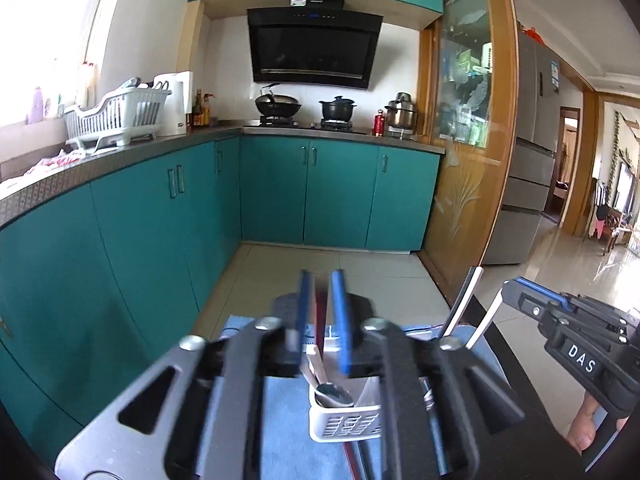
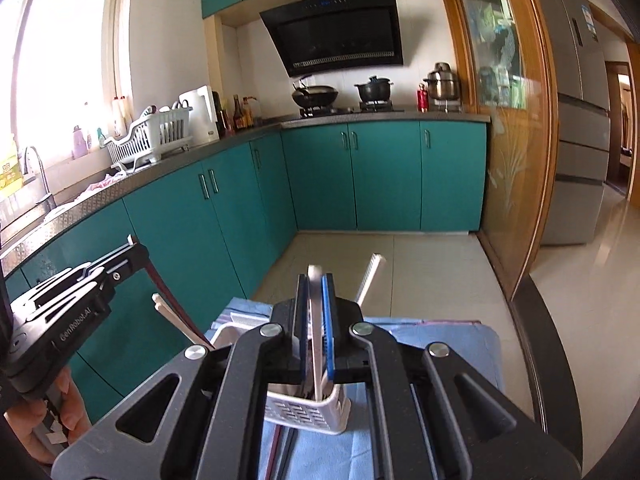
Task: Organize utensils
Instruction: 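Lower both chopsticks into the caddy and open both tools, then move the left tool to the last dark red chopstick while the right tool reaches the black chopstick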
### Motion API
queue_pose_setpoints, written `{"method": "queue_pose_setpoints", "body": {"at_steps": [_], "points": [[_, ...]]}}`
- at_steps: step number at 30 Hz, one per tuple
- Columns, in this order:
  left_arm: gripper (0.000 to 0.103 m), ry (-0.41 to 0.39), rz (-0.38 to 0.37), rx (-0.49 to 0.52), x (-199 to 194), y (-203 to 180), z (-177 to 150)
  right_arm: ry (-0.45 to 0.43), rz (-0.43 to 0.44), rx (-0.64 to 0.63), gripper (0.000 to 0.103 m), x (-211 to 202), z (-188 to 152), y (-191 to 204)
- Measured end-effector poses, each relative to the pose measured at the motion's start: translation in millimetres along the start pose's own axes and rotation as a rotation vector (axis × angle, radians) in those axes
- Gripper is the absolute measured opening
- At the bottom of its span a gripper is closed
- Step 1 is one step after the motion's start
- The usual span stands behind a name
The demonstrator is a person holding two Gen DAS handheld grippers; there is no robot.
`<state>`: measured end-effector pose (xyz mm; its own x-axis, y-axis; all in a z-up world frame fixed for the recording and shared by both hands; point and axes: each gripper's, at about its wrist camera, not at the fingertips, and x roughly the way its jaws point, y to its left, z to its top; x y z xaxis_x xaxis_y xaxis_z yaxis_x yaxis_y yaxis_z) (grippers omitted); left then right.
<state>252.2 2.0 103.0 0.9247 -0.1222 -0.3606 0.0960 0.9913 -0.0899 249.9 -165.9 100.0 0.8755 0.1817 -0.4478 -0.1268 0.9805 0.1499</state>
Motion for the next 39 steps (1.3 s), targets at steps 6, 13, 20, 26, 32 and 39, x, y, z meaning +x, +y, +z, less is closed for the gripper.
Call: {"method": "queue_pose_setpoints", "body": {"at_steps": [6,13,20,26,32,39], "points": [[0.050,-0.047,-0.001,-0.019,-31.5,3.0,1.1,-0.053,-0.012,0.018,0.045,-25.9,-7.5,-7.1],[0.073,-0.053,0.064,-0.031,-93.5,21.0,-30.2,-0.086,-0.027,0.055,0.062,-80.7,-34.4,-27.3],[0.076,0.310,0.143,0.004,-60.2,31.7,-127.9,0.239,-0.009,0.099,0.064,-43.3,-120.5,-34.3],[0.077,0.438,0.177,0.036,-49.2,35.8,-170.0,0.517,-0.002,-0.003,0.063,17.6,-202.4,10.7],[0.081,0.441,0.204,0.038,-56.1,41.9,-172.3,0.565,0.000,-0.067,0.063,39.1,-218.4,38.6],[0.082,0.451,0.205,0.027,-54.1,46.1,-171.0,0.607,-0.054,-0.127,0.062,53.5,-231.0,46.2]]}}
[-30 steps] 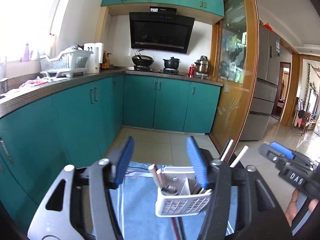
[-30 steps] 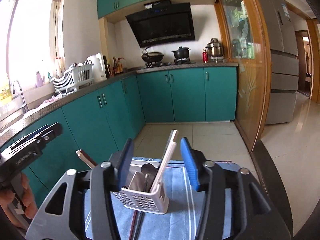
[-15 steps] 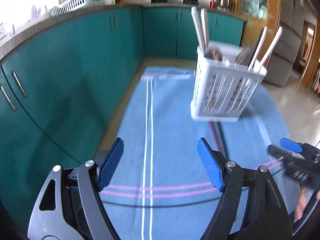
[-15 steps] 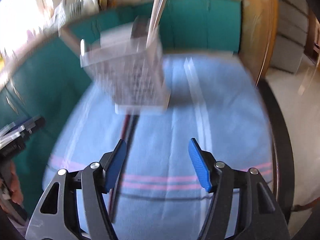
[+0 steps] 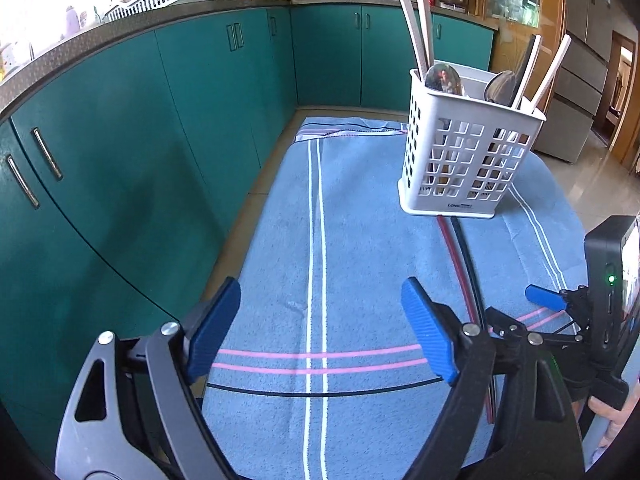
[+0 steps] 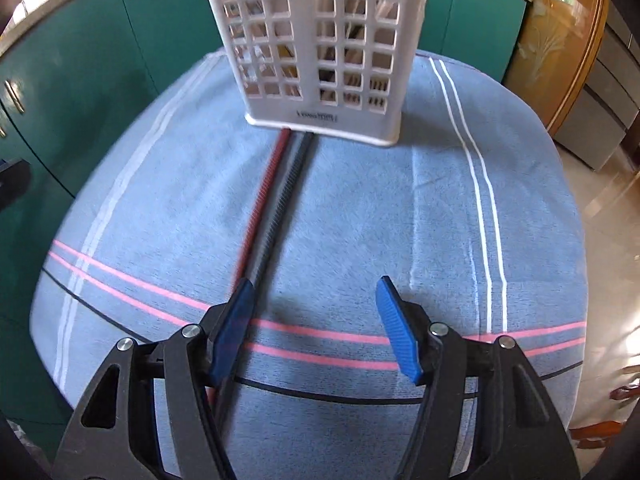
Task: Organize utensils
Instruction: 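Move the left tool to the last dark red chopstick while the right tool reaches the black chopstick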
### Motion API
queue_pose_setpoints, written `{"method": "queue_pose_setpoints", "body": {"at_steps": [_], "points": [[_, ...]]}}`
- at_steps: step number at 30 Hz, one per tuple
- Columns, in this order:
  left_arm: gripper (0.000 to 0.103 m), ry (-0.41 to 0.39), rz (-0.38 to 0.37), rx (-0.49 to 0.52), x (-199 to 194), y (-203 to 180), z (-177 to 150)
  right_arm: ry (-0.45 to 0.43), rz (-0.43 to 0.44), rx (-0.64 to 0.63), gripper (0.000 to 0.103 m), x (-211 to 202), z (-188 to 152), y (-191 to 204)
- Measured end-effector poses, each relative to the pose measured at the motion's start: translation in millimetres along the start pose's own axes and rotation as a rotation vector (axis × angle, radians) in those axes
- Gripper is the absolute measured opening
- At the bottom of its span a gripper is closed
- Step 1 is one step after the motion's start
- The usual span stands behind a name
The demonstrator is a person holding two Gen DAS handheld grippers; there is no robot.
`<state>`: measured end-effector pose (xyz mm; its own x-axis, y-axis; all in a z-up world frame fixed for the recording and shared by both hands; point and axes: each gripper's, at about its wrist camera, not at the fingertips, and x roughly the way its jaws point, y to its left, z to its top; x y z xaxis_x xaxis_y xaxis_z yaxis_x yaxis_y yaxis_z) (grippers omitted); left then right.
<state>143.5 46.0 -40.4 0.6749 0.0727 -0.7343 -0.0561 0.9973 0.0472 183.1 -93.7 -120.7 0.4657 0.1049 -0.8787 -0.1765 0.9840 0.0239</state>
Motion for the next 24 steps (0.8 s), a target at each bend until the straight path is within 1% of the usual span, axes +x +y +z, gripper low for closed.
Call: {"method": "queue_pose_setpoints", "body": {"at_steps": [3,4,8,11,13,16,18,20,21,22,23,24], "points": [[0.083,0.009,0.002,-0.003,2.9,0.3,-2.1,0.005,-0.039,0.005,0.062,3.2,-1.0,-3.2],[0.083,0.013,0.003,-0.005,3.5,0.7,-2.3,0.008,-0.040,0.014,0.062,4.2,-2.0,-5.8],[0.084,0.022,0.006,-0.009,7.7,0.5,-3.0,-0.013,-0.001,0.038,0.062,-0.1,-3.0,-11.5],[0.084,0.024,0.013,-0.014,9.1,1.6,-4.0,-0.026,0.022,0.018,0.062,-3.9,0.0,-4.8],[0.084,0.028,0.024,-0.019,9.9,4.1,-4.6,-0.010,0.020,-0.010,0.062,-1.2,0.8,3.3],[0.085,0.028,0.040,-0.026,7.8,10.0,-6.2,0.005,0.030,-0.020,0.062,4.2,-1.6,9.7],[0.086,0.030,0.049,-0.033,6.8,14.7,-8.4,-0.001,-0.001,-0.028,0.062,4.6,-0.8,12.7],[0.086,0.037,0.055,-0.041,7.5,18.1,-10.4,0.001,0.003,-0.017,0.062,4.4,-0.1,12.3],[0.086,0.040,0.057,-0.045,8.1,18.9,-11.3,-0.002,0.004,-0.018,0.055,5.1,0.2,11.3],[0.086,0.047,0.057,-0.051,9.6,20.3,-12.8,-0.007,0.009,-0.022,0.042,3.8,-0.6,12.0],[0.086,0.051,0.055,-0.053,10.7,20.6,-13.4,-0.008,0.017,-0.028,0.034,1.6,-1.2,13.2],[0.086,0.056,0.053,-0.053,11.4,20.2,-13.6,-0.005,0.022,-0.028,0.018,1.0,-1.9,14.1]]}}
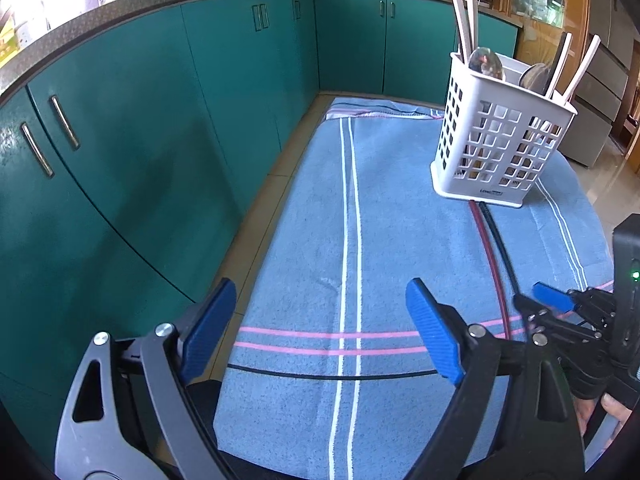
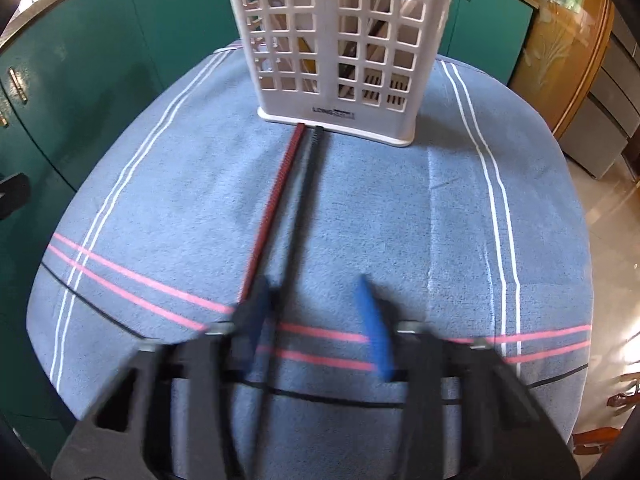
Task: Organize utensils
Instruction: 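Move the left tool to the last dark red chopstick while the right tool reaches the black chopstick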
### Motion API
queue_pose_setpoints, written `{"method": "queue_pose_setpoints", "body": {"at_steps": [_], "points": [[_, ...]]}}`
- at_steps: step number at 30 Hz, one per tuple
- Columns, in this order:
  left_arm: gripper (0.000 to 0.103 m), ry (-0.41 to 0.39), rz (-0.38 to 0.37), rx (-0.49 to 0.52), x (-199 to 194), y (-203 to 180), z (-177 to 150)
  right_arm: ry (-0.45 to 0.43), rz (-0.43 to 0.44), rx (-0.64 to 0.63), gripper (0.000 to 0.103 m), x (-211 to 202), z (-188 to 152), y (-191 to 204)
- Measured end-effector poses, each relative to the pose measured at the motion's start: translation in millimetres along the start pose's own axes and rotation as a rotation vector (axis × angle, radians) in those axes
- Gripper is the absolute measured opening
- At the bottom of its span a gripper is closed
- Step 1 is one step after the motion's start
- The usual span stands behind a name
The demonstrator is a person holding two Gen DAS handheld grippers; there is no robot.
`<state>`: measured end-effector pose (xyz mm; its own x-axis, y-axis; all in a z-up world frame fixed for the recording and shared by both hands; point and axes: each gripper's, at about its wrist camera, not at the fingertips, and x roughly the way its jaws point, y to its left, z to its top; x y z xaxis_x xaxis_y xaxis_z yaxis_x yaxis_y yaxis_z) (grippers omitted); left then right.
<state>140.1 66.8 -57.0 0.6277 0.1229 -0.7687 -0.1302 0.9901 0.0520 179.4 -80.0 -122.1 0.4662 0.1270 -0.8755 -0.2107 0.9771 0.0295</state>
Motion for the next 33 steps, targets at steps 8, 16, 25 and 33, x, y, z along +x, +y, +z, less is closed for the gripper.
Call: {"method": "queue_pose_setpoints", "body": {"at_steps": [8,16,25,33], "points": [[0.086,0.031,-0.047,0.038,2.7,-17.3,-7.6,0.006,0.027,0.083,0.006,-10.7,-18.5,-26.2],[0.086,0.135,-0.184,0.105,29.3,-71.0,-25.1,0.014,-0.007,0.217,0.006,-33.9,-54.0,-80.9],[0.081,0.210,-0.281,0.216,43.6,-132.1,-43.2,-0.012,0.061,0.275,0.022,-42.2,-61.9,-100.3],[0.005,0.191,-0.255,0.229,40.6,-123.0,-49.7,-0.005,0.071,0.282,0.022,-39.8,-64.7,-105.0]]}}
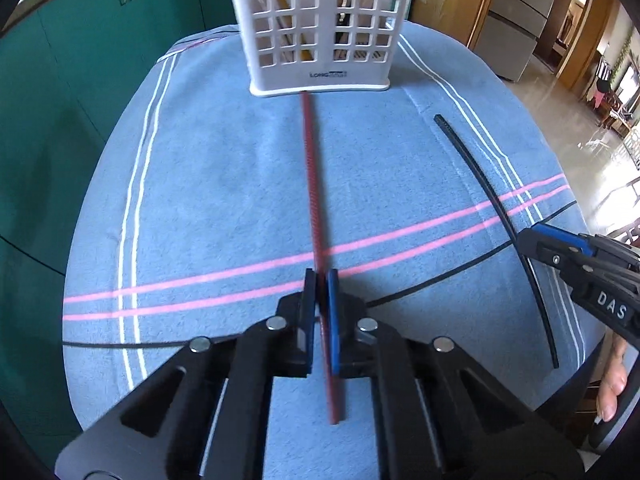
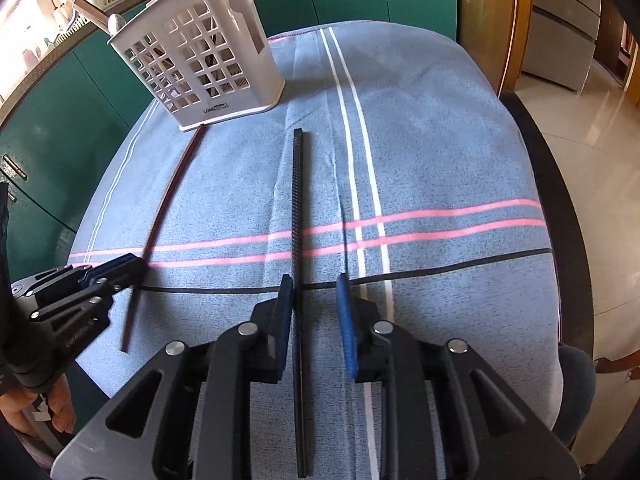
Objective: Organize utensils
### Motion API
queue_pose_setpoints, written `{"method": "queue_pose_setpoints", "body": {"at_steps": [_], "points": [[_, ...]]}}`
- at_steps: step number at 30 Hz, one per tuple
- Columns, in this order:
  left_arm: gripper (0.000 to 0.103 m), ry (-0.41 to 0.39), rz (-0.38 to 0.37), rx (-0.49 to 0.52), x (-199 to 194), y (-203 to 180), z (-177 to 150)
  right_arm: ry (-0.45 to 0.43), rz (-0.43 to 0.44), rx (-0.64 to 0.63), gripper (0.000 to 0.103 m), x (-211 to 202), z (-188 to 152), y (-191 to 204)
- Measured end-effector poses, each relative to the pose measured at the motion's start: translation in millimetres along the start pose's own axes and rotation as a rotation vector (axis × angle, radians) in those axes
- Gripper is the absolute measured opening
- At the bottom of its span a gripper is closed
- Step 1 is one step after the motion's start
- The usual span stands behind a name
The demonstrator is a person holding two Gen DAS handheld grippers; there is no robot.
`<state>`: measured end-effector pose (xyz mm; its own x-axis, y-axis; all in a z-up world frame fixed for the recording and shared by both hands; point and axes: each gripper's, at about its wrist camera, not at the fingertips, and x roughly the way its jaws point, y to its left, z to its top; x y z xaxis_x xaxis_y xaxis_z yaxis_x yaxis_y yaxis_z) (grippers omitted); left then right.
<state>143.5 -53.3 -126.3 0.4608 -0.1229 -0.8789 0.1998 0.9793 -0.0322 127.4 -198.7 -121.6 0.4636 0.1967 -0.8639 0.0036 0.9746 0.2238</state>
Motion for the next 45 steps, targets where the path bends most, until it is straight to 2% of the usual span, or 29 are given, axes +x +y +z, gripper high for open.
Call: {"method": "queue_pose_setpoints", "body": {"at_steps": [8,10,14,15,18,19,27,31,32,33,34,35,37,40,45], "points": [[0.005,0.052,0.026,0.003,-20.0,22.0,-35.9,0.022,0.017,-0.046,0.023,5.7,2.8,14.9],[0.006,0.057,0.030,-0.008,-23.6,28.3,-41.4,0.021,0.023,-0.051,0.032,6.2,3.7,16.6],[0.011,0.056,0.040,-0.039,-23.1,36.0,-39.8,0.020,-0.007,-0.088,0.035,8.9,5.9,25.3],[0.011,0.055,0.040,-0.041,-23.1,36.7,-39.7,0.020,-0.012,-0.097,0.034,8.6,5.4,25.8],[0.011,0.056,0.050,-0.032,-23.3,34.8,-39.7,0.019,-0.022,-0.131,0.012,10.2,4.1,29.7],[0.012,0.055,0.053,-0.029,-23.6,34.6,-40.2,0.021,-0.018,-0.134,0.010,10.2,3.8,29.4],[0.012,0.064,0.051,-0.026,-26.3,36.0,-43.5,0.072,0.002,-0.241,0.009,5.4,-8.7,40.8],[0.013,0.077,0.041,-0.023,-29.1,38.3,-47.0,0.094,0.014,-0.247,0.010,2.2,-12.1,34.4],[0.019,0.078,0.036,-0.029,-28.9,40.3,-45.8,0.098,0.026,-0.239,0.012,2.3,-11.4,32.6],[0.036,0.078,0.034,-0.034,-28.6,42.0,-44.0,0.097,0.036,-0.234,0.021,2.6,-10.3,31.9],[0.044,0.071,0.035,-0.039,-28.7,43.6,-39.9,0.093,0.041,-0.234,0.031,3.2,-8.5,32.2],[0.047,0.055,0.035,-0.032,-29.0,43.6,-34.9,0.085,0.034,-0.238,0.033,3.9,-5.2,33.2],[0.048,0.041,0.040,-0.020,-25.7,43.5,-24.9,0.063,0.020,-0.241,0.033,4.8,3.0,35.5],[0.048,0.063,0.034,-0.032,-9.1,47.0,-4.5,0.052,0.000,-0.212,0.033,10.9,22.0,36.7],[0.056,0.094,0.051,0.010,10.7,42.0,24.0,0.089,0.004,-0.183,0.034,29.5,51.2,38.2]]}}
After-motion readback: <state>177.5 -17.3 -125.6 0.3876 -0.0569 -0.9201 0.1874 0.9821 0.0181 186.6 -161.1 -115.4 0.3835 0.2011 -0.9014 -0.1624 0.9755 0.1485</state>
